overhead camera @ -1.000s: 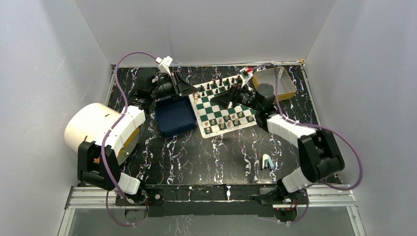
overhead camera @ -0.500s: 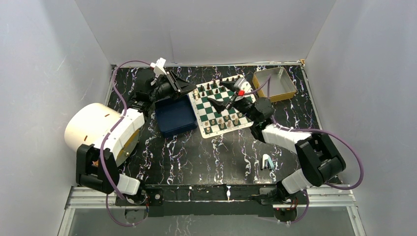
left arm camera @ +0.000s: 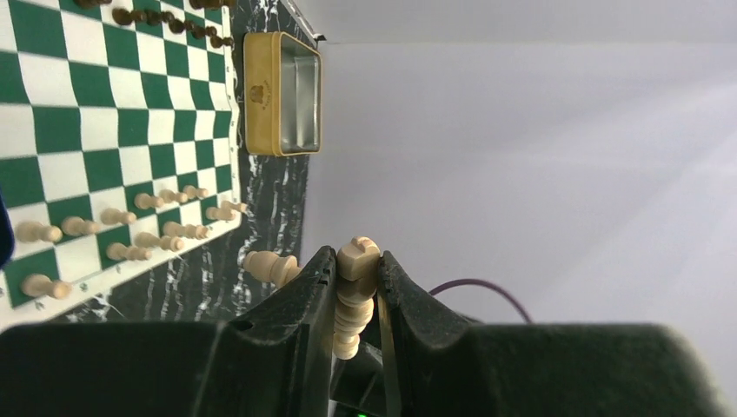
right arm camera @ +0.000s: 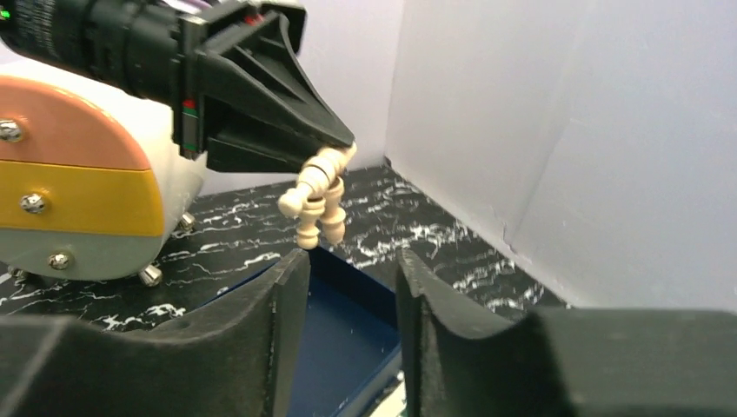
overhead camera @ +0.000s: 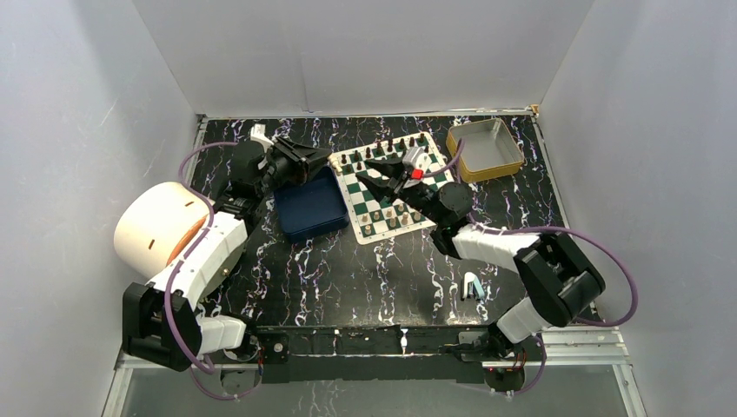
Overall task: Set up the chess pieces on the board
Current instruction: Place the chess piece at the center of the board.
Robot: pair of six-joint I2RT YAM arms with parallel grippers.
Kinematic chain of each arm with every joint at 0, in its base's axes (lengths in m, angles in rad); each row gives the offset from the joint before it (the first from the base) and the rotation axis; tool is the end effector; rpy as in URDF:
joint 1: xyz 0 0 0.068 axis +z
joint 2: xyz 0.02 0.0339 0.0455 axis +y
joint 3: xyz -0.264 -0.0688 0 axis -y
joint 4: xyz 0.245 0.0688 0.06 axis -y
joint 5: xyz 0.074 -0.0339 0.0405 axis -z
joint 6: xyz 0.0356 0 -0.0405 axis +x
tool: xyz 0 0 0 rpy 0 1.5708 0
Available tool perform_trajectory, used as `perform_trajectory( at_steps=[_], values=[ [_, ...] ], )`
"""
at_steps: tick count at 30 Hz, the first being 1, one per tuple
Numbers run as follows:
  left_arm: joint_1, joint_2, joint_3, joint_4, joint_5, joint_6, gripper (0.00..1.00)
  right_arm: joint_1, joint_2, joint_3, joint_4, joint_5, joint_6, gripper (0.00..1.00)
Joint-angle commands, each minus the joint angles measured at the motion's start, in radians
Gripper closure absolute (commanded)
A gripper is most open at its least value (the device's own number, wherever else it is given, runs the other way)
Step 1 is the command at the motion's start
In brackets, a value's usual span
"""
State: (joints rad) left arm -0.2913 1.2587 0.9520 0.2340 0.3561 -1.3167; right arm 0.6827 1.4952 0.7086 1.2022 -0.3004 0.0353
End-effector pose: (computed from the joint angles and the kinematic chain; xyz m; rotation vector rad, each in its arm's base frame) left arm 0.2816 -0.0974 0.3402 -0.6370 1.7619 -1.4680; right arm 0.2373 0.2065 0.2893 -0.6358 1.0326 0.8041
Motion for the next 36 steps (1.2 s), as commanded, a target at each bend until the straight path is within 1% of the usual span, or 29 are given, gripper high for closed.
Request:
perform_trajectory(
  at_steps=[1, 3, 6, 10, 17, 29, 36],
  values=[
    [-0.003, -0.058, -0.036, 0.071, -0.039, -0.222, 1.00, 0.006, 0.078, -0.036, 0.339, -0.102, -0.069, 0.53],
    [-0.002, -0.061, -0.039, 0.084, -0.027, -0.251, 1.00, 0.008, 0.102, -0.023, 0.374, -0.103, -0.102, 0.54],
    [-0.003, -0.064, -0.038, 0.087, -0.022, -0.271, 1.00, 0.013, 0.124, 0.015, 0.347, -0.110, -0.122, 0.54],
    [-0.003, -0.062, -0.043, 0.104, -0.014, -0.291, 1.00, 0.033, 0.155, 0.044, 0.364, -0.100, -0.142, 0.54],
    [-0.003, -0.064, -0.038, 0.119, -0.009, -0.309, 1.00, 0.073, 0.205, 0.082, 0.426, -0.005, -0.172, 0.54],
    [-0.003, -0.071, -0.039, 0.122, -0.010, -0.293, 1.00, 0.119, 0.254, 0.123, 0.476, 0.078, -0.199, 0.54],
    [-0.003, -0.071, -0.045, 0.125, -0.012, -0.297, 1.00, 0.125, 0.265, 0.126, 0.499, 0.102, -0.209, 0.61]
  ],
)
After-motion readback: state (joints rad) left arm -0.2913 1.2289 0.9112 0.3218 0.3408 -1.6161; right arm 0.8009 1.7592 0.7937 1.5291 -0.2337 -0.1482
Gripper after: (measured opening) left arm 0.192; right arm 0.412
